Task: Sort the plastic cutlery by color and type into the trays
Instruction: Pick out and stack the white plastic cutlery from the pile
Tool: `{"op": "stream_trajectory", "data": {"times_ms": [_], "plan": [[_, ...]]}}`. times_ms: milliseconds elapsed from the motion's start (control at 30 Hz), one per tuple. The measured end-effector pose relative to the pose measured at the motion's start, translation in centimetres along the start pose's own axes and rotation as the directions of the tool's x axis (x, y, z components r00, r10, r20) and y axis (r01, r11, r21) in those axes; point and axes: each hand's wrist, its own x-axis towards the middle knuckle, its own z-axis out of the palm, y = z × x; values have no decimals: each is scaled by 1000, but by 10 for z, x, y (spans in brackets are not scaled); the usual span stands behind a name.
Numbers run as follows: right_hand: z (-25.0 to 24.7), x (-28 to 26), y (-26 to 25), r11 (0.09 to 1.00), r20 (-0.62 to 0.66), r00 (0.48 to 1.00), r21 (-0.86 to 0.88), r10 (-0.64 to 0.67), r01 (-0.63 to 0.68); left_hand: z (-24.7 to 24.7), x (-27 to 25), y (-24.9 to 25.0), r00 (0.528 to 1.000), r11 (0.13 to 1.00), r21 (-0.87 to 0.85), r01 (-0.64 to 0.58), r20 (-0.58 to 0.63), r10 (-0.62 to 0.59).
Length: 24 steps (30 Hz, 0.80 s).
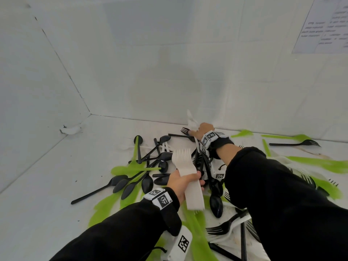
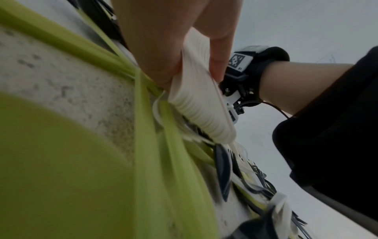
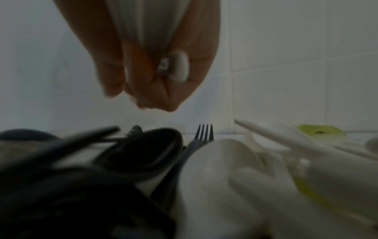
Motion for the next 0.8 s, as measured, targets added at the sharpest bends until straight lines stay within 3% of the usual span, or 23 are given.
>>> {"op": "stream_trajectory", "data": {"times_ms": [100,200,400,567,800], "plan": [[11,-7,7,992,76,993,-84,-90,96,0,0,0,1000,1000,2,6,3,-6],[14,-10,7,991,5,999,-126,-35,36,-1,1,-2,1000,1000,-2,11,4,-11],[-6,-8,4,977,-67,991,189,114,-100,-3,0,-3,1000,1000,-19,-14,-25,14],[-11,-58,4,931,-51,999,366,10,9,-2,0,0,993,996,-63,-64,-107,57],[29,-134,12,840,79,986,536,-147,82,-3,-2,7,955,976,-119,-182,-258,147]]}}
